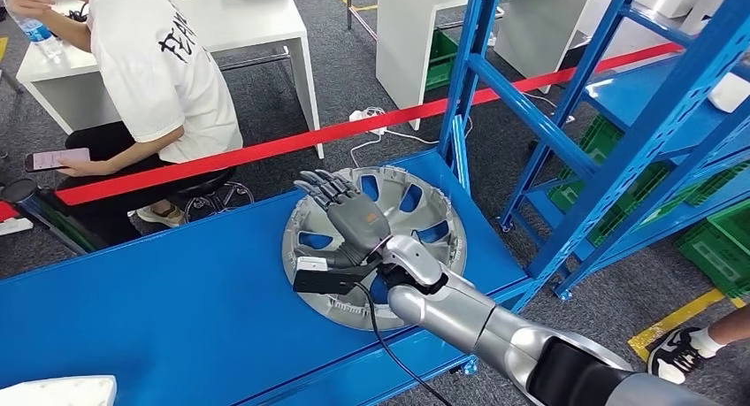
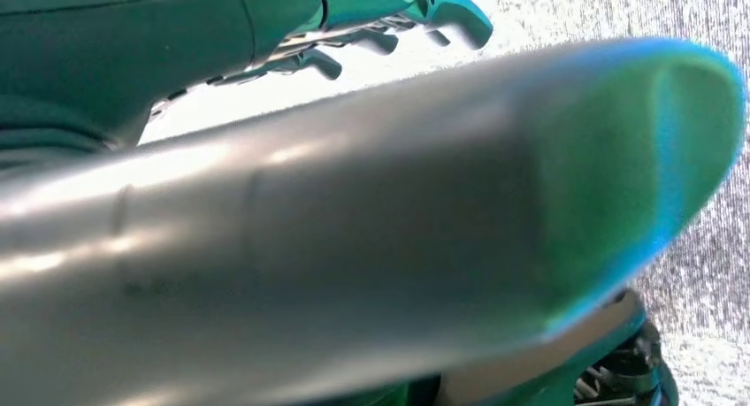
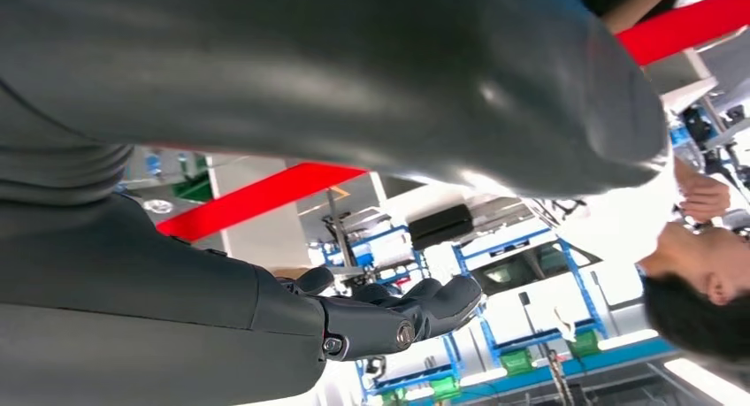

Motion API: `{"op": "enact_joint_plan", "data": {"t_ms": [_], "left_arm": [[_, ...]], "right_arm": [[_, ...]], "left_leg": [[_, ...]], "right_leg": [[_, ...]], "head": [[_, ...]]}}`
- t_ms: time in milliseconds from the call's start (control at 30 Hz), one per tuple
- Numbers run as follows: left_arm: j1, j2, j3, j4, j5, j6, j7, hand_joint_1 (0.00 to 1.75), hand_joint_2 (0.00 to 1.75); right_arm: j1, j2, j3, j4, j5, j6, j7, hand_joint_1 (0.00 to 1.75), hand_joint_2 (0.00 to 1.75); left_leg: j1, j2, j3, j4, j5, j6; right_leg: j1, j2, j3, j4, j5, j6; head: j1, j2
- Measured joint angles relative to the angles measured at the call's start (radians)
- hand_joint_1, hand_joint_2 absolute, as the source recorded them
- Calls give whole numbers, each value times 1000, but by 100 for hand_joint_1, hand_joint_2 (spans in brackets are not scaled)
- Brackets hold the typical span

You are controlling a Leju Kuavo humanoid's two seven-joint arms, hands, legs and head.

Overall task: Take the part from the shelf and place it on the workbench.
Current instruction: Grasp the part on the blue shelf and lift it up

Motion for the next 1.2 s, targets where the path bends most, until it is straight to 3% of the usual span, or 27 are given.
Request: {"op": "enact_joint_plan", "data": {"t_ms": [33, 133, 167, 200, 300, 367, 500, 567, 633, 667, 700, 733, 800, 867, 1000, 1067, 1133, 1167, 1200], "left_arm": [[0, 0, 2, 0, 1, 0, -1, 0, 0], [1, 0, 7, 1, 2, 0, -2, 0, 0], [2, 0, 8, 1, 2, 0, -2, 0, 0], [2, 0, 9, 1, 2, 0, -2, 0, 0], [3, 0, 10, 2, 3, 0, -2, 0, 0], [2, 1, 13, 2, 3, 0, -2, 0, 0], [3, 2, 17, 2, 8, 0, -5, 0, 0], [3, 2, 17, 2, 10, -1, -7, 0, 0], [4, 2, 17, 2, 10, -4, -10, 0, 0], [6, 2, 17, 3, 10, -5, -10, 0, 0], [7, 2, 17, 3, 10, -5, -11, 0, 0], [8, 2, 17, 3, 10, -5, -11, 0, 0], [8, 3, 17, 4, 7, -5, -12, 0, 0], [5, 4, 17, 4, 2, -5, -12, 0, 0], [2, 4, 17, 3, -3, -5, -8, 0, 0], [1, 4, 18, 3, -3, -5, -7, 0, 0], [0, 3, 18, 3, -3, -5, -6, 0, 0], [0, 2, 18, 3, -3, -5, -6, 0, 0], [0, 2, 18, 3, -3, -5, -6, 0, 0]], "right_arm": [[-5, 0, 0, 2, -3, 0, -5, 0, 0], [-14, 1, 1, 15, -10, 1, -11, 0, 0], [-14, 0, 2, 19, -12, 2, -10, 0, 0], [-14, 0, 2, 23, -13, 2, -10, 0, 0], [-20, 1, 3, 29, -14, 2, -11, 0, 0], [-26, 2, 4, 31, -14, 2, -10, 0, 0], [-36, 4, 5, 37, -14, 3, -11, 0, 0], [-42, 5, 5, 41, -16, 3, -12, 0, 0], [-44, 5, 6, 48, -20, 4, -18, 0, 0], [-44, 5, 6, 53, -23, 4, -23, 0, 0], [-45, 5, 7, 58, -27, 3, -27, 0, 0], [-45, 4, 7, 64, -32, 1, -32, 0, 0], [-48, 4, 8, 74, -40, -7, -40, 0, 0], [-51, 1, 8, 82, -47, -13, -46, 0, 0], [-52, -1, 9, 91, -51, -18, -46, 0, 0], [-54, -2, 9, 94, -51, -20, -46, 0, 0], [-53, -3, 9, 98, -51, -21, -46, 0, 0], [-51, -3, 10, 100, -51, -21, -46, 0, 0], [-50, -4, 10, 102, -51, -21, -46, 0, 0]], "left_leg": [[4, 1, 3, -6, 4, 3], [7, 4, 3, -7, 5, 5], [8, 4, 2, -6, 4, 4], [10, 3, 1, -3, 3, 2], [17, 1, -4, 14, -5, -15], [16, -1, -7, 23, -10, -32], [19, -1, -12, 27, -14, -60], [21, 0, -46, 106, -67, -67], [20, 1, -103, 242, -136, -69], [20, 1, -121, 287, -151, -69], [20, 1, -122, 298, -148, -67], [19, 1, -102, 267, -126, -63], [16, 0, -26, 129, -69, -51], [10, 1, 25, 31, -44, -42], [10, 2, 30, 8, -34, -24], [15, 4, 31, 0, -27, -13], [14, 5, 28, 0, -26, -9], [14, 6, 26, 2, -26, -9], [14, 6, 25, 4, -26, -9]], "right_leg": [[0, 0, -14, 35, -22, 4], [-8, -1, -103, 225, -113, 15], [-11, -1, -122, 261, -120, 18], [-14, -1, -120, 258, -107, 21], [-21, -2, -25, 71, -22, 28], [-19, 1, 6, 5, -4, 15], [-15, 3, -1, 2, 6, -25], [-17, 0, -2, -1, 11, -36], [-14, -1, -6, -1, 13, -41], [-12, -2, -8, -1, 13, -42], [-10, -2, -9, -1, 14, -43], [-8, -1, -9, 0, 14, -43], [-6, 0, -8, 0, 15, -41], [-4, 0, -10, 1, 17, -33], [-4, 0, -13, 0, 19, -11], [-4, 0, -42, 64, -24, -3], [-5, 0, -103, 199, -91, 3], [-6, -1, -127, 252, -109, 5], [-7, -1, -136, 273, -108, 6]], "head": [[2, 0], [6, 0], [6, 0], [6, 0], [6, 0], [8, 0], [9, 0], [7, 0], [6, 0], [6, 0], [6, 0], [6, 0], [6, 0], [7, 0], [7, 0], [10, 0], [13, 0], [13, 0], [14, 0]]}}
